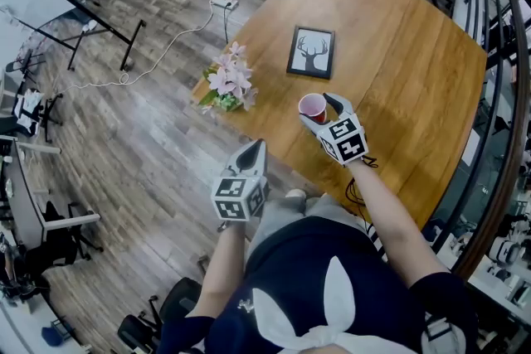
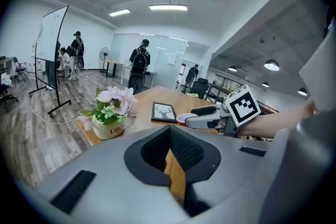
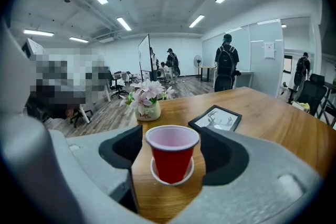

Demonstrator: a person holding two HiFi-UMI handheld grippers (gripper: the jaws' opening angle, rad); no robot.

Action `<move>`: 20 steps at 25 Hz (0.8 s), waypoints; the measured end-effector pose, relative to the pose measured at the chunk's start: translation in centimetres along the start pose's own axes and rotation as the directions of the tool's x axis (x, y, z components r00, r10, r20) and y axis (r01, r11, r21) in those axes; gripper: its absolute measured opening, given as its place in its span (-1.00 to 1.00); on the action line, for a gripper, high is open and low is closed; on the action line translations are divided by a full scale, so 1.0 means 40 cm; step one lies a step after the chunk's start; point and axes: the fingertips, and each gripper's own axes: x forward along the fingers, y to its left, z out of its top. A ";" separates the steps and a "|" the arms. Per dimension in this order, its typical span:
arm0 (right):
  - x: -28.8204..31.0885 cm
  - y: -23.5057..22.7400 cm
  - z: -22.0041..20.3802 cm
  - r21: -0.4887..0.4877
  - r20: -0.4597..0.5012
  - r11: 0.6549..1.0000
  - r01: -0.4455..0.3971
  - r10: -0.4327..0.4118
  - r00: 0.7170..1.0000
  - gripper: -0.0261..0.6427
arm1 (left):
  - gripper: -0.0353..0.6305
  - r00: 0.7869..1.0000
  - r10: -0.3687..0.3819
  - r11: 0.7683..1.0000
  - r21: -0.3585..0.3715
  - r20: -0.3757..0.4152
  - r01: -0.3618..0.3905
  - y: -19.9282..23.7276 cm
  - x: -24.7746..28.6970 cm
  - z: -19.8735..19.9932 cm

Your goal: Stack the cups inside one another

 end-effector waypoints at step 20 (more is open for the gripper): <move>-0.017 0.005 -0.039 0.006 -0.022 1.000 -0.027 0.027 0.999 0.11 | -0.84 1.000 -0.010 1.000 0.003 -0.008 0.010 -0.015 0.013 -0.016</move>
